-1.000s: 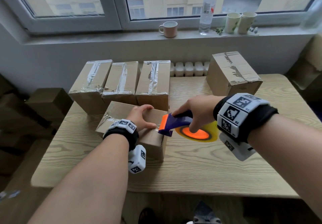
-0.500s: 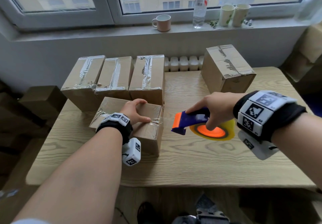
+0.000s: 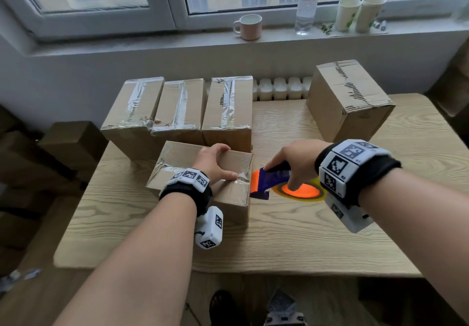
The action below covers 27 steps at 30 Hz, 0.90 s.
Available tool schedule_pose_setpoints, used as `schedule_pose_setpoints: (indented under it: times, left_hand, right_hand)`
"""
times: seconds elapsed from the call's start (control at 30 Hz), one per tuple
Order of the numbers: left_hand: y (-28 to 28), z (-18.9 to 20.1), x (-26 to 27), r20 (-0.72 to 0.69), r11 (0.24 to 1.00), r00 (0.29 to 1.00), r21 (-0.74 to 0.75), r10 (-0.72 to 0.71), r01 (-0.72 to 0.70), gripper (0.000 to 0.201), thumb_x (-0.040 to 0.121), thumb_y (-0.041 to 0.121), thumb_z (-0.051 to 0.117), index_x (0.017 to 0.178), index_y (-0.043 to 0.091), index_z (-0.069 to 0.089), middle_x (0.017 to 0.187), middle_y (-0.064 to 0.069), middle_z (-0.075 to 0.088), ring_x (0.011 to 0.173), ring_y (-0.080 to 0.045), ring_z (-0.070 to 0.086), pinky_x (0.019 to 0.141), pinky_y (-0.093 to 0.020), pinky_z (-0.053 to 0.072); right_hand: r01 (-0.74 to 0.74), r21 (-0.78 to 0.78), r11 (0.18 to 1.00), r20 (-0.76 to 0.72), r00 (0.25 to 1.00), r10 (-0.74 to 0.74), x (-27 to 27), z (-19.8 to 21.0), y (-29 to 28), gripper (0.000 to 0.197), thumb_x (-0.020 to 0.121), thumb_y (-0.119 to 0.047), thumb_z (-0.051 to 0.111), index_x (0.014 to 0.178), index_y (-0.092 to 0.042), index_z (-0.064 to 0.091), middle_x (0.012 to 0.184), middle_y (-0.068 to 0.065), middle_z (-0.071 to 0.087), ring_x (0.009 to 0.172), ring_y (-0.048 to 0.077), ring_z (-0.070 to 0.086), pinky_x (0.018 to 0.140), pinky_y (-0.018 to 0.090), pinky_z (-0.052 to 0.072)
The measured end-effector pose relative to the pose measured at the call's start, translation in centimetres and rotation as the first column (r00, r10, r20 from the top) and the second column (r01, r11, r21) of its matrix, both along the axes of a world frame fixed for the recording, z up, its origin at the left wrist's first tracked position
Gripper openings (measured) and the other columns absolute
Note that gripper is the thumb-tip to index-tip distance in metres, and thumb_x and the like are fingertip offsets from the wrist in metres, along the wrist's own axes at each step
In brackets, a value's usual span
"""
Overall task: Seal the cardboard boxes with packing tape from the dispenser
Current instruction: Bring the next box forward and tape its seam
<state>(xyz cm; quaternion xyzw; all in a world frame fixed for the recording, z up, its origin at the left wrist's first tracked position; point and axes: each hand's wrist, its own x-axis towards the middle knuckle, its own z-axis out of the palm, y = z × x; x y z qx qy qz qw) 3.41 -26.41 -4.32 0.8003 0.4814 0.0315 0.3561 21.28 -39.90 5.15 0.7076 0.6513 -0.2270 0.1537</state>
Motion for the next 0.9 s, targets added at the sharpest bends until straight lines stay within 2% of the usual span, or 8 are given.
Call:
schedule_pose_setpoints:
  times: [0.17, 0.3, 0.4, 0.57, 0.7, 0.77, 0.83, 0.9]
  left_hand:
    - [-0.4, 0.6, 0.1, -0.032, 1.0, 0.999, 0.01, -0.026, 0.026, 0.075, 0.064, 0.028, 0.087, 0.129, 0.027, 0.05, 0.129, -0.003, 0.047, 0.117, -0.02, 0.049, 0.101, -0.033, 0.04]
    - [-0.4, 0.9, 0.1, -0.043, 0.999, 0.999, 0.02, -0.024, 0.025, 0.075, 0.063, 0.029, 0.088, 0.128, 0.028, 0.05, 0.128, -0.004, 0.048, 0.116, -0.02, 0.049, 0.1, -0.032, 0.04]
    - [-0.2, 1.1, 0.2, -0.076, 0.999, 0.997, 0.022, -0.033, 0.035, 0.076, 0.062, 0.032, 0.088, 0.127, 0.027, 0.05, 0.126, -0.004, 0.049, 0.115, -0.02, 0.049, 0.098, -0.031, 0.04]
    - [0.7, 2.7, 1.4, -0.34, 0.994, 0.938, 0.052, -0.071, 0.094, 0.082, 0.055, 0.053, 0.086, 0.119, 0.02, 0.047, 0.12, -0.006, 0.054, 0.109, -0.024, 0.054, 0.089, -0.037, 0.048]
    - [0.6, 3.8, 2.1, -0.546, 0.978, 0.837, 0.152, -0.038, 0.144, 0.097, 0.054, 0.076, 0.072, 0.128, 0.017, 0.05, 0.133, -0.01, 0.04, 0.126, -0.029, 0.038, 0.1, -0.042, 0.037]
    - [0.6, 3.5, 2.3, -0.526, 0.979, 0.848, 0.129, -0.069, 0.159, 0.096, 0.056, 0.074, 0.072, 0.131, 0.02, 0.047, 0.136, -0.01, 0.037, 0.129, -0.03, 0.033, 0.103, -0.045, 0.033]
    - [0.8, 3.3, 2.6, -0.416, 0.966, 0.888, 0.069, -0.197, 0.247, 0.09, 0.062, 0.061, 0.077, 0.138, 0.031, 0.04, 0.138, -0.008, 0.034, 0.132, -0.029, 0.032, 0.107, -0.045, 0.034]
    - [0.8, 3.4, 3.0, -0.314, 0.927, 0.883, 0.02, -0.349, 0.373, 0.081, 0.07, 0.045, 0.079, 0.14, 0.042, 0.038, 0.141, -0.003, 0.032, 0.133, -0.025, 0.034, 0.109, -0.042, 0.034]
  right_hand:
    - [0.124, -0.077, 0.989, -0.128, 0.983, -0.133, 0.8, -0.6, 1.5, 0.061, 0.069, -0.018, 0.071, 0.123, -0.045, 0.061, 0.093, -0.014, 0.063, 0.071, 0.003, 0.052, 0.055, 0.018, 0.038]
    - [0.328, -0.142, 0.934, -0.213, 0.911, -0.352, 1.2, -2.2, 1.9, 0.047, 0.07, -0.023, 0.074, 0.115, -0.036, 0.07, 0.087, -0.014, 0.065, 0.074, 0.003, 0.055, 0.059, 0.017, 0.041]
    - [0.395, -0.079, 0.915, -0.167, 0.9, -0.402, 0.3, -4.4, 1.4, 0.047, 0.071, -0.029, 0.074, 0.118, -0.032, 0.068, 0.084, -0.013, 0.063, 0.071, 0.003, 0.054, 0.055, 0.017, 0.04]
    - [0.461, 0.105, 0.881, -0.088, 0.887, -0.453, 0.7, -4.2, 0.7, 0.049, 0.071, -0.037, 0.069, 0.12, -0.04, 0.063, 0.101, -0.008, 0.066, 0.091, 0.017, 0.059, 0.07, 0.025, 0.046]
    - [0.539, 0.252, 0.804, -0.074, 0.839, -0.539, 1.7, -2.5, 0.0, 0.057, 0.07, -0.04, 0.068, 0.126, -0.045, 0.057, 0.117, -0.008, 0.065, 0.106, 0.019, 0.059, 0.077, 0.025, 0.046]
    - [0.555, 0.291, 0.779, -0.069, 0.825, -0.562, 1.9, -1.7, -0.5, 0.06, 0.07, -0.041, 0.067, 0.128, -0.047, 0.055, 0.12, -0.01, 0.064, 0.109, 0.019, 0.058, 0.079, 0.026, 0.045]
    - [0.568, 0.309, 0.763, -0.067, 0.813, -0.578, 2.1, -1.0, -1.0, 0.062, 0.071, -0.041, 0.067, 0.13, -0.049, 0.052, 0.123, -0.011, 0.063, 0.111, 0.019, 0.058, 0.079, 0.027, 0.045]
    - [0.58, 0.323, 0.748, -0.078, 0.804, -0.59, 2.1, -0.5, -1.4, 0.062, 0.071, -0.042, 0.067, 0.13, -0.049, 0.051, 0.123, -0.011, 0.063, 0.109, 0.019, 0.058, 0.08, 0.027, 0.047]
